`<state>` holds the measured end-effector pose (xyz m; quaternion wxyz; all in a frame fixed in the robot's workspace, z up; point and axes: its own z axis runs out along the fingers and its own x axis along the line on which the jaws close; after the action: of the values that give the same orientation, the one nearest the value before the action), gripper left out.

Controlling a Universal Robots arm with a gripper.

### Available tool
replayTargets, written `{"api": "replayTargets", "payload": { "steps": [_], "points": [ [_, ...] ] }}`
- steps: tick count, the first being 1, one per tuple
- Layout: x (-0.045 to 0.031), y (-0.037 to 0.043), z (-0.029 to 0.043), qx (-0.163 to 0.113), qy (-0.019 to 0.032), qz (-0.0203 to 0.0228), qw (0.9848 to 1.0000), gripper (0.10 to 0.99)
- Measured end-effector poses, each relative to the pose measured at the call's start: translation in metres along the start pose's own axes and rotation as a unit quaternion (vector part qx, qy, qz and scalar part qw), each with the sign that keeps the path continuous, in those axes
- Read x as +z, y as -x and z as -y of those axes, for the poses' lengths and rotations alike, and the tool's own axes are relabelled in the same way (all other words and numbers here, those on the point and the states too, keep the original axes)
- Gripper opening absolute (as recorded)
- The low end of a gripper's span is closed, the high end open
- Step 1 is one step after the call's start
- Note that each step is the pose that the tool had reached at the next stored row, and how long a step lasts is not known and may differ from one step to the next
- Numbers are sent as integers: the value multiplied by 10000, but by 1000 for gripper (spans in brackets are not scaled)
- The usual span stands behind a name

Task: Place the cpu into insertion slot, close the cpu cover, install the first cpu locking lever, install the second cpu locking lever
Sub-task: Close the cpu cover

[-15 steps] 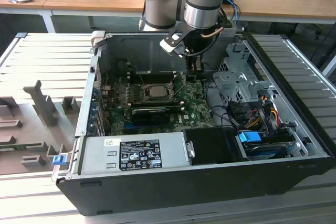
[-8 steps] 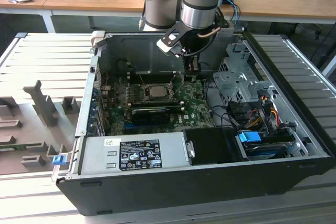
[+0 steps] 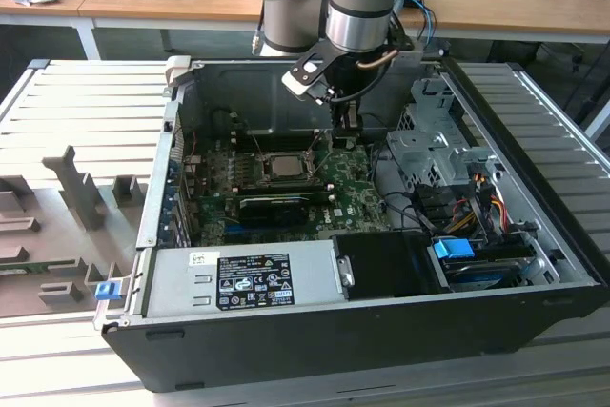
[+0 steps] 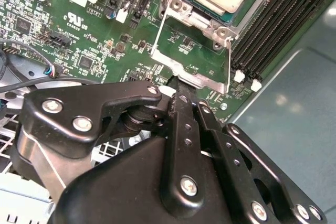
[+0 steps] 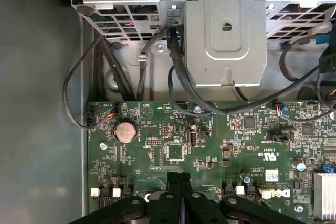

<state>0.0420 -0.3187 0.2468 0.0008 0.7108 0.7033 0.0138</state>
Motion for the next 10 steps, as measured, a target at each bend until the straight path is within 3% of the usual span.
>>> {"api": "replayTargets", "payload": {
  "steps": [3,10],
  "points": [
    [0,0,19,0,0,0,10000,106],
    [-3,1,137,0,0,0,10000,106]
  ]
}}
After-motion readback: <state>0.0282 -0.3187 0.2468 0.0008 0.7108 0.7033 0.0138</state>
